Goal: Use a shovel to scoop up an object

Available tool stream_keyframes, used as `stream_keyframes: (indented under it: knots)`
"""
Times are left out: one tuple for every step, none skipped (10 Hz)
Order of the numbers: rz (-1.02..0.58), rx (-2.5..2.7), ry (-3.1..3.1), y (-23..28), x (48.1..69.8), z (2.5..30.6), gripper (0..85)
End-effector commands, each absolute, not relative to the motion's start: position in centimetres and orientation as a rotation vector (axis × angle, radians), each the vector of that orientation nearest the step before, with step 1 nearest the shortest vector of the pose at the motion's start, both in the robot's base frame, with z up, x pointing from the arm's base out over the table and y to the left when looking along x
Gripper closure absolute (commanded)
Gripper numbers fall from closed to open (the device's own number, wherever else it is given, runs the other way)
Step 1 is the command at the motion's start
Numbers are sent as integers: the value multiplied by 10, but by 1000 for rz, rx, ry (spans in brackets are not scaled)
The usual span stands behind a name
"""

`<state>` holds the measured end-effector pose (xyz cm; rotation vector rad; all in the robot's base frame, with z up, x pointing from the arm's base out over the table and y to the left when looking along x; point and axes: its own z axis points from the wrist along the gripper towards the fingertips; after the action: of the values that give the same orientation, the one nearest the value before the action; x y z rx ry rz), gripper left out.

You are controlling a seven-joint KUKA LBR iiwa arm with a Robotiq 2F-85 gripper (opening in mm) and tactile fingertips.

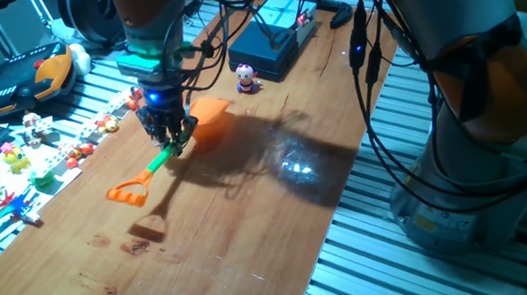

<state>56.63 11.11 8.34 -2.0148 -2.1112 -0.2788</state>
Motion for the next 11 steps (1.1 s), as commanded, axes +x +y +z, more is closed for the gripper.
stream_keyframes:
  knots:
    - [-296, -1997, -2087, 107, 565, 86, 843]
    - [-320, -1980, -2069, 103, 565, 88, 843]
    - [-326, -1973, -2071, 100, 564, 89, 843]
    - [-332, -1977, -2073, 99, 563, 89, 843]
    - [-343, -1976, -2070, 96, 562, 90, 843]
    - [-357, -1973, -2066, 92, 561, 90, 843]
    - [-370, -1964, -2068, 87, 558, 90, 843]
    - [-382, -1954, -2070, 83, 556, 90, 843]
    - [-394, -1943, -2063, 78, 554, 90, 843]
    - [-400, -1940, -2059, 75, 552, 90, 843]
    - [-412, -1931, -2053, 72, 550, 91, 843]
